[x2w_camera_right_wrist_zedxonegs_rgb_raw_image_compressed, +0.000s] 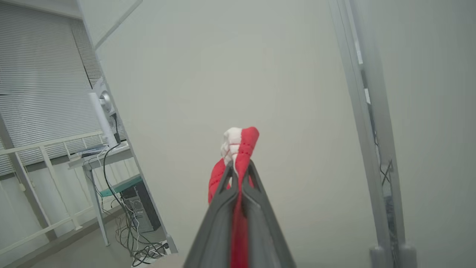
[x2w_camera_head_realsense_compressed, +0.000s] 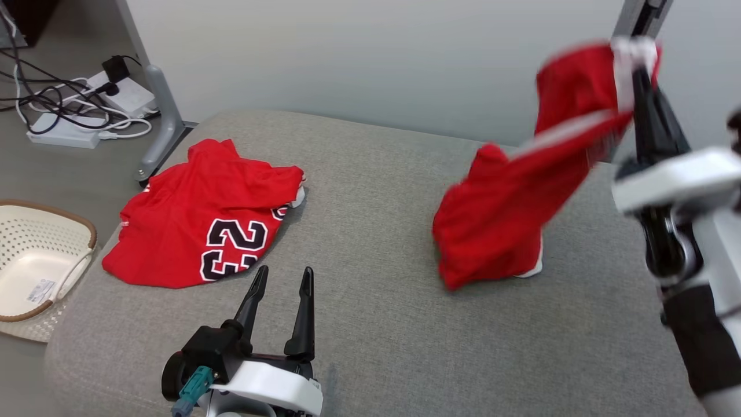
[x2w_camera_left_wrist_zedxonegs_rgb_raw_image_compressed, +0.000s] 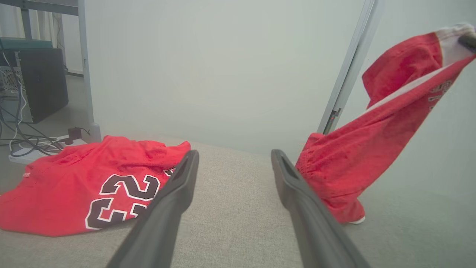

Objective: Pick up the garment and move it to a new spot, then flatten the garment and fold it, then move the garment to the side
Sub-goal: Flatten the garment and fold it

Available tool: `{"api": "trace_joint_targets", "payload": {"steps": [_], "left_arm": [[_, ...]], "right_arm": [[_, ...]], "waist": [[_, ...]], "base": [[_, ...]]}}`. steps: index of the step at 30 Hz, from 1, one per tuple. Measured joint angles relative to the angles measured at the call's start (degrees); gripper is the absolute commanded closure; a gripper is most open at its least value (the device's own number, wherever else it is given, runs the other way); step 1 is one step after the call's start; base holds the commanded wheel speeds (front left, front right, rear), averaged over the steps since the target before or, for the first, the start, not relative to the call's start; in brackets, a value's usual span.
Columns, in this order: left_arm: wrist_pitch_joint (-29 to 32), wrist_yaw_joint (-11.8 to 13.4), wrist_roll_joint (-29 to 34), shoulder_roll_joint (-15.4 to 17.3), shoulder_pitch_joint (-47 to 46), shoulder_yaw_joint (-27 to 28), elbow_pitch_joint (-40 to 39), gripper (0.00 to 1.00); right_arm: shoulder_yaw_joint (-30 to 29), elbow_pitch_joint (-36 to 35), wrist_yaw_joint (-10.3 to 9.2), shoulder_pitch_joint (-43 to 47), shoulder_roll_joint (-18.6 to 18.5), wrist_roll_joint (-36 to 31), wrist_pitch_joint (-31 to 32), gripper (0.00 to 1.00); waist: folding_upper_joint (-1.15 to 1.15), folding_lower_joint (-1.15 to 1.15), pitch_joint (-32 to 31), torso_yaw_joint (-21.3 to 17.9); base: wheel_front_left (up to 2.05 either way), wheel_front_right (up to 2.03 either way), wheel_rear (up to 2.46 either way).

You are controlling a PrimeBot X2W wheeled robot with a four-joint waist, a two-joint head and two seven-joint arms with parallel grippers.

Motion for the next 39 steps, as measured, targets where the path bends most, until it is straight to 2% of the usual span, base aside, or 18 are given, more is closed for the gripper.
{"api": "trace_joint_targets", "payload": {"steps": [3, 6, 10, 14, 15, 16, 17, 23, 26, 31, 34, 39], "left_arm": [[0.00, 0.00, 0.03, 0.00, 0.01, 0.21, -0.04, 0.00], [0.00, -0.01, 0.44, 0.00, 0.00, 0.60, -0.01, 0.00], [0.00, -0.08, 0.92, 0.00, -0.02, 1.18, 0.00, 0.00], [0.00, -0.40, 1.20, 0.00, 0.00, 1.67, 0.14, 0.00], [0.00, -0.52, 1.32, -0.01, 0.00, 1.68, 0.15, 0.00], [0.00, -0.52, 1.48, -0.01, -0.01, 1.75, 0.14, 0.00], [0.00, -0.53, 1.52, 0.00, -0.01, 1.78, 0.15, 0.00], [0.00, -0.52, 1.52, 0.00, -0.02, 1.88, 0.12, 0.00], [0.00, -0.51, 1.52, 0.00, -0.02, 1.94, 0.13, 0.00], [0.00, -0.23, 1.46, 0.00, -0.03, 2.10, 0.05, 0.00], [0.00, -0.01, 1.14, -0.01, -0.13, 2.14, 0.04, 0.00], [0.00, 0.00, 1.03, 0.00, -0.46, 2.67, 0.25, 0.00]], "right_arm": [[-3.45, 0.65, 0.00, 7.69, -0.78, 1.72, -0.01, 1.00], [-7.24, 1.71, 0.00, 16.74, -1.31, 0.73, -0.01, 1.00], [-9.99, 2.92, 0.00, 23.68, 0.46, -0.58, -0.02, 1.00], [-9.89, 5.89, 0.00, 27.61, 2.46, -1.14, 0.00, 1.00], [-9.06, 6.68, 0.00, 28.24, 2.69, -1.59, 0.03, 0.82], [-9.02, 7.43, 0.00, 28.52, 2.89, -2.04, 0.03, 0.16], [-9.48, 8.51, 0.00, 28.50, 3.19, -1.52, 0.27, 0.00], [-8.93, 12.46, 0.00, 28.43, 3.42, -3.13, 1.38, 0.00], [-9.21, 11.37, 0.00, 27.46, 3.41, -4.64, 0.89, 0.00], [-9.33, 2.55, 0.00, 26.49, 3.36, -6.28, 0.23, 0.00], [-10.22, -6.22, 0.00, 27.35, 3.26, -9.71, 0.08, 0.00], [-10.77, -16.99, 0.00, 32.44, 6.56, -15.77, -0.03, 0.00]], "waist": [[0.00, 0.00, 0.38, -1.07], [0.00, 0.00, 0.87, -2.80], [0.00, 0.00, 0.78, -4.89], [0.00, 0.00, 0.19, -7.34], [0.00, 0.00, 0.02, -7.96], [0.00, 0.00, -0.15, -8.58], [0.00, 0.00, -0.32, -9.21], [0.00, 0.00, -1.10, -12.02], [0.00, 0.00, -1.53, -13.49], [0.00, 0.00, -2.23, -15.44], [0.00, 0.00, -2.55, -16.24], [0.00, 0.00, -2.76, -16.90]], "base": [[0.00, 0.00, 0.00], [0.00, 0.00, 0.00], [0.00, 0.00, 0.00], [0.00, 0.00, 0.00], [0.00, 0.00, 0.00], [0.00, 0.00, 0.00], [0.00, 0.00, 0.00], [0.00, 0.00, 0.00], [0.00, 0.00, 0.00], [0.00, 0.00, 0.00], [0.00, 0.00, 0.00], [0.00, 0.00, 0.00]]}}
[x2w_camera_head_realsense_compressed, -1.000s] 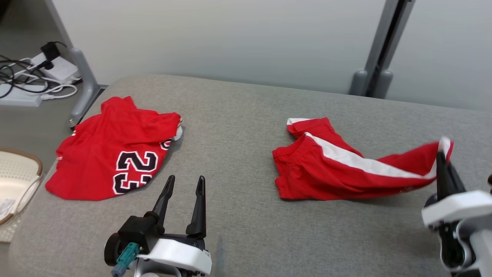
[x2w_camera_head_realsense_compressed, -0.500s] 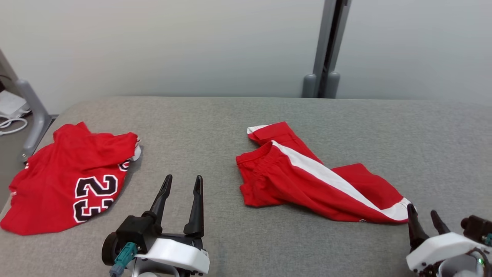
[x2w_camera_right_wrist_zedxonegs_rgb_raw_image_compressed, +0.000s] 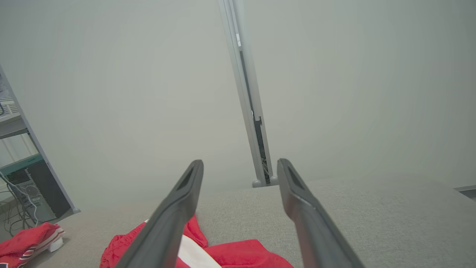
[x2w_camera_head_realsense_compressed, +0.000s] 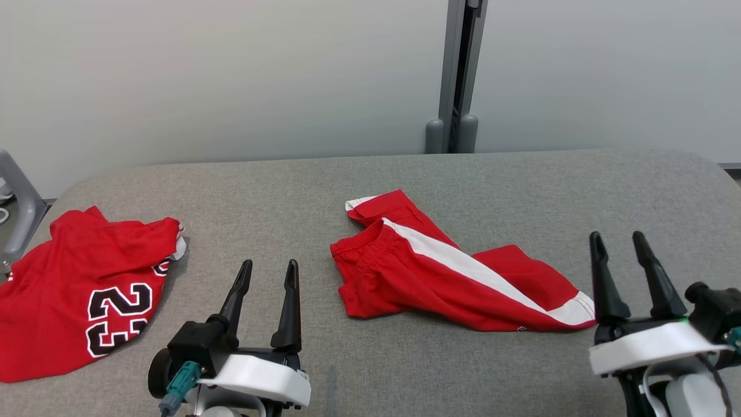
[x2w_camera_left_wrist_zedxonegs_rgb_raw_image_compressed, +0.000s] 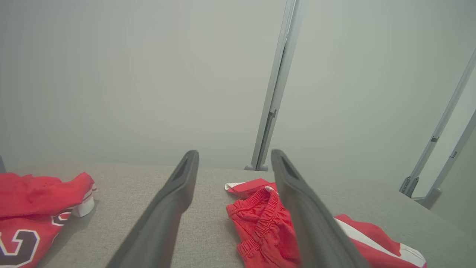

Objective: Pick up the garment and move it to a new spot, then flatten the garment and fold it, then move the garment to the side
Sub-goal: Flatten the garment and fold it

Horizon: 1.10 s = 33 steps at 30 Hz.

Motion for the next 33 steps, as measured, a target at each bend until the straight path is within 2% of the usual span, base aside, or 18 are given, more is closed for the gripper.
{"api": "trace_joint_targets", "payload": {"steps": [5, 18, 26, 33], "left_arm": [[0.00, 0.00, -0.15, 0.00, 0.03, 0.21, 0.77, 0.00], [0.00, -0.25, 0.57, 0.00, -1.66, -0.15, 4.94, 0.00], [0.00, -1.14, 2.03, -0.05, -9.77, -3.25, 15.60, 0.00], [2.36, -3.30, 1.31, -0.01, -20.15, -5.33, 29.17, 0.00]], "right_arm": [[0.67, -4.61, 0.00, 3.81, 1.86, -3.13, -0.02, 0.00], [-0.10, -4.59, 0.00, 4.48, 2.85, -4.22, -0.02, 0.00], [-0.44, -2.54, 0.00, 4.23, 3.13, -5.14, -0.02, 0.00], [0.04, -2.16, 0.00, 2.84, 3.28, -5.01, -0.02, 0.00]], "waist": [[0.00, 0.00, 0.18, -0.34], [0.00, 0.00, 1.84, -3.59], [0.00, 0.00, 4.18, -7.86], [0.00, 0.00, 6.77, -11.58]], "base": [[0.00, 0.00, 0.00], [0.00, 0.00, 0.00], [0.00, 0.00, 0.00], [0.00, 0.00, 0.00]]}}
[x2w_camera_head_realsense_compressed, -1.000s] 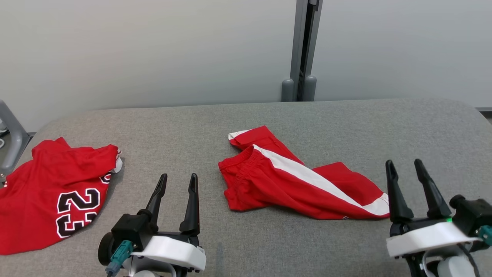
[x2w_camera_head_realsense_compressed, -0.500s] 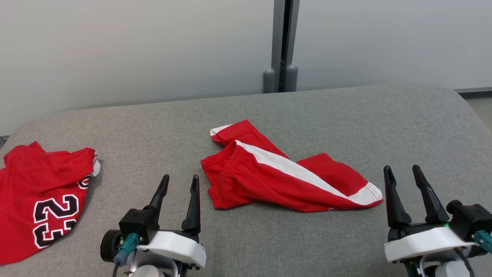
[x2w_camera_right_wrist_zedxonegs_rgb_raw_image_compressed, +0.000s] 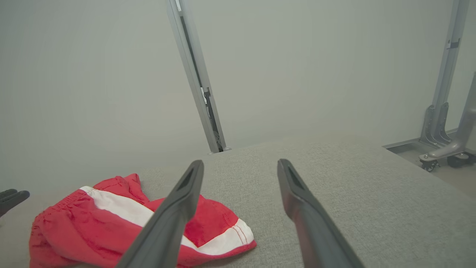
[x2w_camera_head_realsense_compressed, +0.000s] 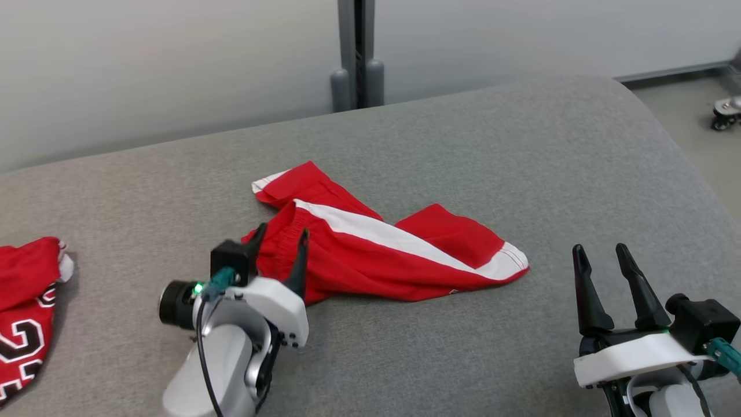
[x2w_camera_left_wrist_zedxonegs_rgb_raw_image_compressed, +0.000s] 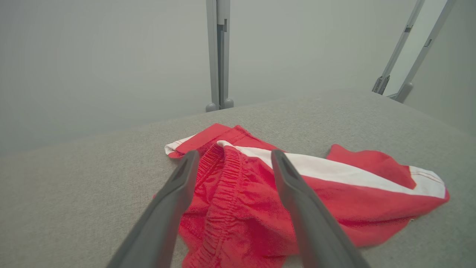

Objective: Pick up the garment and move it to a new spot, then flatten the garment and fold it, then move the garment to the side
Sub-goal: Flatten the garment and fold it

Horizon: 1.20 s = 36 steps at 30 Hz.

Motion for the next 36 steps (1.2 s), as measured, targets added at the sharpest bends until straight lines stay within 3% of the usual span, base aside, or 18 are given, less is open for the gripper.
{"api": "trace_joint_targets", "payload": {"steps": [10, 24, 25, 26, 27, 36], "left_arm": [[4.75, -0.85, -3.67, 0.01, -10.89, -1.18, 12.72, 0.00], [11.28, -3.87, -9.99, -0.02, -16.77, -4.52, 20.95, 0.00], [12.35, -4.36, -11.37, -0.01, -16.90, -5.64, 21.07, 0.54], [12.71, -4.58, -11.99, -0.01, -17.01, -6.13, 21.04, 0.84], [12.76, -4.75, -12.60, 0.00, -17.14, -6.53, 20.96, 1.00], [6.20, -4.35, -12.44, -0.01, -18.39, -10.85, 19.50, 1.00]], "right_arm": [[0.88, -0.08, 0.00, -0.94, 0.03, 1.33, 0.00, 0.00], [1.16, -0.46, 0.00, -1.52, 0.03, 2.12, 0.00, 0.00], [1.15, -0.46, 0.00, -1.52, 0.03, 2.25, 0.00, 0.00], [1.19, -0.47, 0.00, -1.55, 0.03, 2.25, 0.00, 0.00], [1.26, -0.47, 0.00, -1.59, 0.03, 2.25, 0.00, 0.00], [0.46, -0.54, 0.00, -1.82, 0.04, 2.07, 0.00, 0.00]], "waist": [[0.00, 0.00, 2.96, -4.17], [0.00, 0.00, 4.68, -5.43], [0.00, 0.00, 4.87, -5.30], [0.00, 0.00, 4.96, -5.19], [0.00, 0.00, 5.04, -5.09], [0.00, 0.00, 4.64, -2.76]], "base": [[0.00, 0.00, 0.00], [0.00, 0.00, 0.00], [0.00, 0.00, 0.00], [0.00, 0.00, 0.00], [0.00, 0.00, 0.00], [0.00, 0.00, 0.00]]}}
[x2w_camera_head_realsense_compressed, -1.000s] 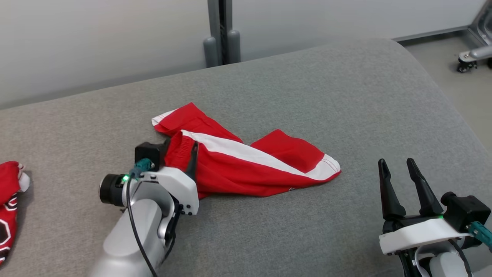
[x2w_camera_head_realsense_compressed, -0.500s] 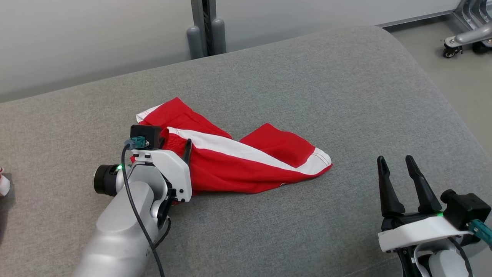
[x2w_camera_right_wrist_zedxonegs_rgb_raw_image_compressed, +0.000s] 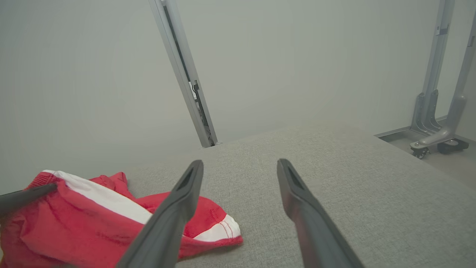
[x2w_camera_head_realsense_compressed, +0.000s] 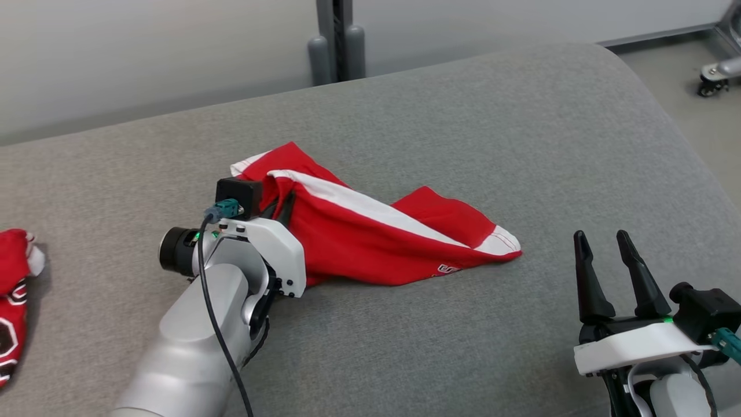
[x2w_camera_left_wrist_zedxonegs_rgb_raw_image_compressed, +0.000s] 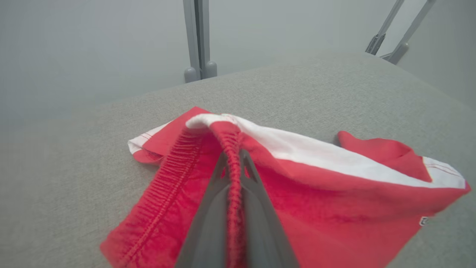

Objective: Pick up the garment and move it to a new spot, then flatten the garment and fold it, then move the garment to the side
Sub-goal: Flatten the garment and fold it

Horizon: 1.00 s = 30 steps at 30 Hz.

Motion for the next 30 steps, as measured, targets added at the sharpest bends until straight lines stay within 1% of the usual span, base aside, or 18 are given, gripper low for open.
{"api": "trace_joint_targets", "payload": {"steps": [1, 2, 3, 5, 7, 9, 13, 16, 20, 23, 27, 30], "left_arm": [[-2.59, -0.22, 0.83, -0.01, -0.01, -1.12, -0.60, 1.00], [-3.97, -0.44, 1.51, 0.02, 0.01, -1.71, -0.93, 1.00], [-3.97, -0.44, 1.51, 0.02, 0.01, -1.71, -0.93, 1.00], [-5.78, -0.68, 2.66, 0.16, 0.34, -2.81, -1.96, 1.00], [-7.08, -1.69, 4.01, 0.43, 1.30, -4.13, -3.53, 1.00], [-7.58, -3.65, 5.37, 0.79, 2.97, -6.21, -5.53, 1.00], [-8.08, -5.57, 7.69, 1.98, 7.76, -10.32, -10.10, 1.00], [-8.15, -5.99, 9.12, 3.90, 10.70, -12.55, -13.48, 1.00], [-8.03, -6.06, 9.47, 6.25, 14.45, -13.95, -17.19, 1.00], [-6.53, -6.49, 9.42, 7.62, 16.85, -15.64, -19.89, 1.00], [-4.07, -6.73, 8.76, 9.50, 20.14, -17.27, -22.32, 1.00], [-3.01, -6.75, 8.32, 10.16, 22.10, -18.08, -23.96, 1.00]], "right_arm": [[-0.44, 0.03, 0.00, 0.09, 0.01, -0.12, 0.00, 0.00], [-0.69, 0.05, 0.00, 0.17, 0.01, -0.16, 0.00, 0.00], [-0.69, 0.05, 0.00, 0.17, 0.01, -0.16, 0.00, 0.00], [-0.99, 0.20, 0.00, 0.49, 0.01, -0.21, 0.00, 0.00], [-1.33, 0.33, 0.00, 0.91, 0.01, -0.23, 0.00, 0.00], [-1.59, 0.55, 0.00, 1.15, 0.02, -0.23, 0.00, 0.00], [-1.93, 0.86, 0.00, 1.70, 0.01, -0.15, 0.00, 0.00], [-1.89, 1.25, 0.00, 2.33, 0.05, -0.15, 0.00, 0.00], [-2.04, 1.78, 0.00, 3.26, 0.05, -0.15, 0.00, 0.00], [-1.99, 2.10, 0.00, 3.39, 0.03, -0.25, 0.00, 0.00], [-1.70, 2.55, 0.00, 3.47, 0.05, -0.71, 0.00, 0.00], [-1.53, 2.89, 0.00, 3.47, 0.04, -0.80, 0.00, 0.00]], "waist": [[0.00, 0.00, -0.55, 1.07], [0.00, 0.00, -0.88, 1.67], [0.00, 0.00, -0.88, 1.67], [0.00, 0.00, -1.64, 3.04], [0.00, 0.00, -2.48, 4.64], [0.00, 0.00, -3.34, 6.38], [0.00, 0.00, -5.01, 10.27], [0.00, 0.00, -6.19, 13.30], [0.00, 0.00, -7.84, 17.00], [0.00, 0.00, -8.99, 19.52], [0.00, 0.00, -10.63, 22.05], [0.00, 0.00, -11.89, 23.18]], "base": [[0.00, 0.00, 0.00], [0.00, 0.00, 0.00], [0.00, 0.00, 0.00], [0.00, 0.00, 0.00], [0.00, 0.00, 0.00], [0.00, 0.00, 0.00], [0.00, 0.00, 0.00], [0.00, 0.00, 0.00], [0.00, 0.00, 0.00], [0.00, 0.00, 0.00], [0.00, 0.00, 0.00], [0.00, 0.00, 0.00]]}}
